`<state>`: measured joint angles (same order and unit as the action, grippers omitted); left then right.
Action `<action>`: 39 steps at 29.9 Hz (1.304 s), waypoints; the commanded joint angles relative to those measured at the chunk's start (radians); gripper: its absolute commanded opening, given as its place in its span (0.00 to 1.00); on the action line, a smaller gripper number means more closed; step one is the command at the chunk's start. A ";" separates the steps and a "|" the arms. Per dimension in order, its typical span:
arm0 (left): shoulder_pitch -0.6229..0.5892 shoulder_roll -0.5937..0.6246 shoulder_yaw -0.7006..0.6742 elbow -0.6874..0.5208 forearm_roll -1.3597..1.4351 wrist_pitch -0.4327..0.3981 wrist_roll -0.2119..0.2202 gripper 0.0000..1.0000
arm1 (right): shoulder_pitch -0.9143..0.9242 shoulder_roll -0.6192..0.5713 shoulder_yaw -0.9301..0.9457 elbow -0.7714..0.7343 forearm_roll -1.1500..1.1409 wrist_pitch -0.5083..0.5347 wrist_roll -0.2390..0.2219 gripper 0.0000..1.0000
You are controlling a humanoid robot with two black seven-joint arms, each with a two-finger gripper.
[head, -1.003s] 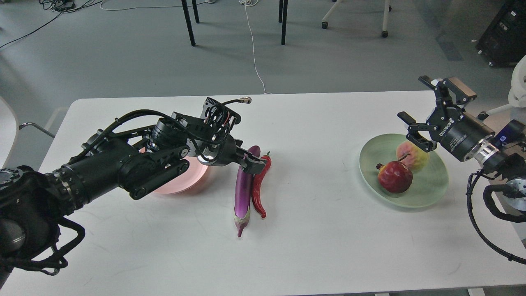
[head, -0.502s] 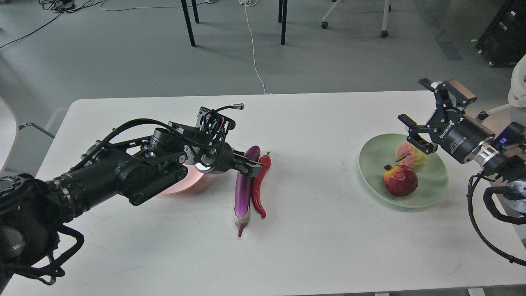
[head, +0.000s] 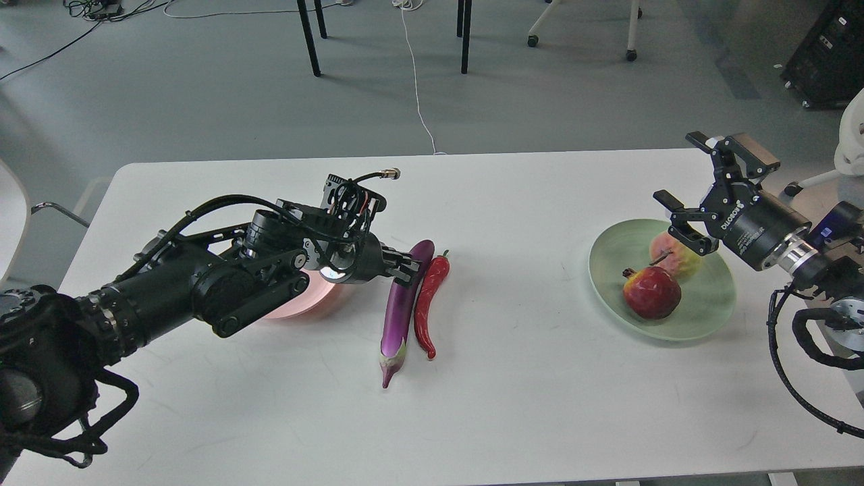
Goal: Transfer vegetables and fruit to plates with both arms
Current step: 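Lift the eggplant onto the pink plate and release it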
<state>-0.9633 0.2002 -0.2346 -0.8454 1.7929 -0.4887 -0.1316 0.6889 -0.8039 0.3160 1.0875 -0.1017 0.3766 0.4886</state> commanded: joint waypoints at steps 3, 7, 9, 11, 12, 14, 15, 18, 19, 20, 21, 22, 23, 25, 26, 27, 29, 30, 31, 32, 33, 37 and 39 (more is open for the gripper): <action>-0.038 0.010 -0.003 -0.006 -0.064 0.000 0.000 0.14 | 0.000 0.003 0.000 0.000 -0.001 -0.001 0.000 0.98; -0.103 0.030 -0.003 -0.012 -0.106 0.000 0.000 0.14 | 0.000 0.006 -0.002 0.002 -0.001 -0.001 0.000 0.98; -0.127 0.044 -0.006 -0.018 -0.106 0.000 -0.002 0.15 | 0.000 0.008 0.000 0.000 -0.003 -0.001 0.000 0.98; -0.164 0.065 -0.003 -0.050 -0.107 0.000 -0.005 0.15 | 0.000 0.008 0.000 0.000 -0.003 -0.001 0.000 0.98; -0.176 0.077 -0.002 -0.063 -0.107 0.000 -0.009 0.15 | 0.000 0.008 -0.002 0.000 -0.003 -0.001 0.000 0.98; -0.186 0.114 0.000 -0.086 -0.106 0.000 -0.014 0.15 | 0.000 0.008 0.000 0.000 -0.003 -0.002 0.000 0.98; -0.184 0.137 0.000 -0.093 -0.104 0.000 -0.014 0.15 | 0.000 0.008 0.000 0.002 -0.003 -0.001 0.000 0.98; -0.181 0.206 0.021 -0.093 -0.093 0.000 -0.017 0.15 | 0.000 0.008 -0.002 0.000 -0.003 -0.002 0.000 0.98; -0.184 0.226 0.043 -0.092 -0.093 0.000 -0.020 0.15 | 0.000 0.008 -0.003 0.000 -0.003 -0.001 0.000 0.98; -0.186 0.251 0.066 -0.092 -0.093 0.000 -0.031 0.16 | 0.000 0.008 -0.003 0.002 -0.001 -0.001 0.000 0.98; -0.186 0.271 0.087 -0.093 -0.093 0.000 -0.045 0.16 | 0.000 0.008 -0.003 0.003 -0.003 -0.002 0.000 0.98; -0.184 0.292 0.106 -0.093 -0.092 0.000 -0.060 0.16 | 0.000 0.009 -0.003 0.003 -0.003 -0.001 0.000 0.98; -0.184 0.312 0.127 -0.093 -0.092 0.000 -0.069 0.16 | 0.000 0.009 -0.003 0.003 -0.003 -0.001 0.000 0.98; -0.175 0.350 0.153 -0.092 -0.086 0.000 -0.072 0.16 | 0.000 0.011 -0.003 0.003 -0.007 -0.001 0.000 0.98; -0.172 0.375 0.165 -0.092 -0.080 0.000 -0.074 0.16 | 0.000 0.012 -0.002 0.003 -0.007 -0.001 0.000 0.98; -0.170 0.395 0.175 -0.092 -0.078 0.000 -0.074 0.16 | 0.000 0.011 -0.002 0.003 -0.007 -0.002 0.000 0.98; -0.163 0.412 0.185 -0.084 -0.079 0.000 -0.075 0.16 | 0.000 0.012 -0.003 0.003 -0.007 -0.002 0.000 0.98; -0.155 0.413 0.190 -0.080 -0.078 0.000 -0.075 0.17 | -0.002 0.012 -0.003 0.003 -0.009 -0.001 0.000 0.98; -0.149 0.413 0.192 -0.077 -0.078 0.000 -0.075 0.17 | -0.002 0.014 -0.003 0.003 -0.009 -0.001 0.000 0.98; -0.144 0.412 0.192 -0.075 -0.079 0.000 -0.075 0.17 | -0.002 0.018 -0.003 0.003 -0.009 -0.001 0.000 0.98; -0.138 0.410 0.190 -0.075 -0.079 0.000 -0.075 0.17 | -0.002 0.022 -0.003 0.003 -0.009 -0.001 0.000 0.98; -0.126 0.394 0.190 -0.064 -0.082 0.000 -0.074 0.21 | -0.002 0.025 -0.003 0.003 -0.016 -0.002 0.000 0.98; -0.121 0.386 0.189 -0.037 -0.083 0.000 -0.074 0.22 | -0.002 0.025 -0.003 0.003 -0.016 -0.001 0.000 0.98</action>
<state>-1.0912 0.5981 -0.0445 -0.9137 1.7116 -0.4887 -0.2069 0.6871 -0.7797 0.3130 1.0905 -0.1161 0.3755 0.4887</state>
